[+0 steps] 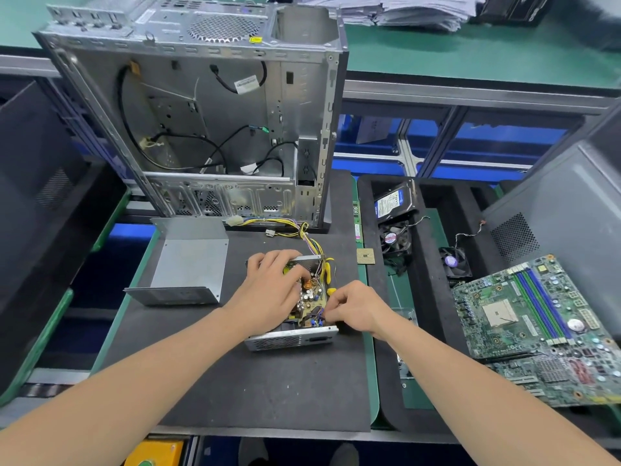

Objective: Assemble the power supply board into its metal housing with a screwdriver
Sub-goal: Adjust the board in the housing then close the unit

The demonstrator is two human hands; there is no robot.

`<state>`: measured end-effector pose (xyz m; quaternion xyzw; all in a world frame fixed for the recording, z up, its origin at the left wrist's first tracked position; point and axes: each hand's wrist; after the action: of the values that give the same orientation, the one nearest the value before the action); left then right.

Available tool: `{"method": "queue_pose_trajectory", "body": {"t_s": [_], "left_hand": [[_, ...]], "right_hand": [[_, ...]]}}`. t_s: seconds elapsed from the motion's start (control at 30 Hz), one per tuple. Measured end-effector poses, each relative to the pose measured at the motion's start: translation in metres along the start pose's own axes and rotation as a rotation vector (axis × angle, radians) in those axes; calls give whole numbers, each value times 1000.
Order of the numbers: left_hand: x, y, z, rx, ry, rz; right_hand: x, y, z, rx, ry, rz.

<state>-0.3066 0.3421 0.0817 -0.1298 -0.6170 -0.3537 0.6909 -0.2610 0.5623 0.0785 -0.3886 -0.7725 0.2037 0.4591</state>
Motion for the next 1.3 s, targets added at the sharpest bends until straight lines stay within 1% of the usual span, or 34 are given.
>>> {"method": "queue_pose_trajectory", "body": {"t_s": [0.1,0.17,0.23,0.3,0.33,0.37,0.43,0.5,0.57,0.63,0.73,0.83,0.9,1.0,1.1,1.13,1.23,1.3], "left_hand": [[3,0,-2,20,24,-93],[10,1,-4,60,87,-163],[21,0,-9,82,178,-192],[32,-1,-17,57,212,-210],[39,-1,-23,37,181,-229],[44,-1,-29,31,113,-254],[52,-2,-43,8,-72,-245],[53,-4,-54,-47,-227,-140],[53,-5,-60,-89,-302,-54],[52,-5,-60,-98,-333,-31],[51,-3,-59,-138,-364,32],[55,-1,-57,-155,-412,64],[61,-3,-54,-134,-409,22],[79,-9,-43,-56,-358,-118],[98,-14,-26,12,-346,-208],[103,-15,-22,27,-349,-238],[109,-18,-17,97,-360,-334],[110,-20,-15,148,-353,-385]], "right_hand": [[4,5,-5,48,-45,33],[9,6,-8,59,-63,68],[11,4,-7,33,9,138],[12,-1,-5,11,152,167],[12,-4,-3,18,213,153],[13,-7,-1,35,260,120],[16,-14,2,62,318,30],[18,-19,7,54,356,-9],[18,-23,13,22,376,-19],[16,-24,16,-12,382,-19],[10,-24,19,-38,324,5],[6,-24,21,-41,302,-53],[7,-28,23,-53,292,-74],[11,-32,25,-106,254,-87],[15,-28,25,-111,277,-12],[16,-26,26,-100,273,64],[20,-32,27,-123,214,449],[22,-36,27,-131,196,527]]}}
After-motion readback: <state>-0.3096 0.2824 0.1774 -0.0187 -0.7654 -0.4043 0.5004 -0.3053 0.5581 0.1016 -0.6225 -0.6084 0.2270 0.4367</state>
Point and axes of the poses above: each hand's wrist, its own z-axis towards the middle knuckle, its own x-axis out of the back of the hand, y = z × x, and after that the axes turned 3 degrees about y, right-handed
